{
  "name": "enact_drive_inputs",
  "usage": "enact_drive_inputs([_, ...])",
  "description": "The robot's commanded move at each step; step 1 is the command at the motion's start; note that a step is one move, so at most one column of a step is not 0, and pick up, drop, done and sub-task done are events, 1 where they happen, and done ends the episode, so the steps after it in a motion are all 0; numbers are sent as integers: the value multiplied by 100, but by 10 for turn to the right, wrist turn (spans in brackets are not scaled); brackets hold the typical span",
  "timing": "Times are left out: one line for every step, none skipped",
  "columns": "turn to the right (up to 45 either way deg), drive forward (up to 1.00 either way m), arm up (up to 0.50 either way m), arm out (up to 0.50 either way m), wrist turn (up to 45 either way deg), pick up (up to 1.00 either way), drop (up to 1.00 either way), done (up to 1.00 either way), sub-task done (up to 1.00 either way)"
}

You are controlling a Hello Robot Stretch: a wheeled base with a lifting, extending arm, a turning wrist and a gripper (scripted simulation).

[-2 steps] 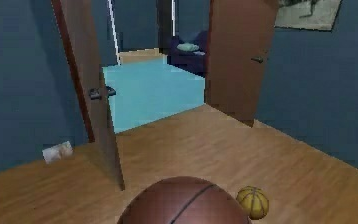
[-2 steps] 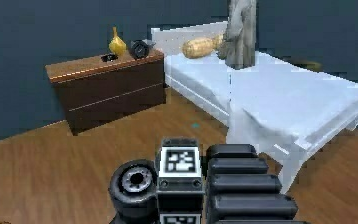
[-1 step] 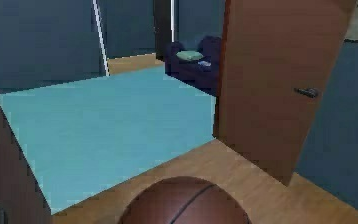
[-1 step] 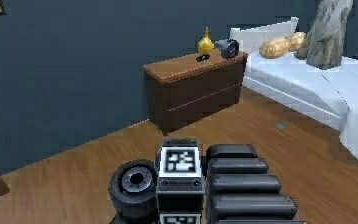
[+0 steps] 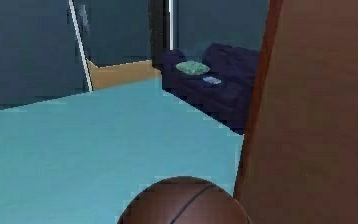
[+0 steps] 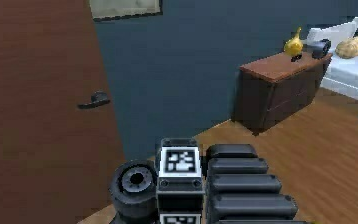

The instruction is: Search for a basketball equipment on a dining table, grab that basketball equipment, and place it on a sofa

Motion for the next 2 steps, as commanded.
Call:
enact_drive_inputs([0, 100, 0, 0, 0, 0, 0, 0, 0])
enact_drive_inputs([0, 100, 0, 0, 0, 0, 0, 0, 0])
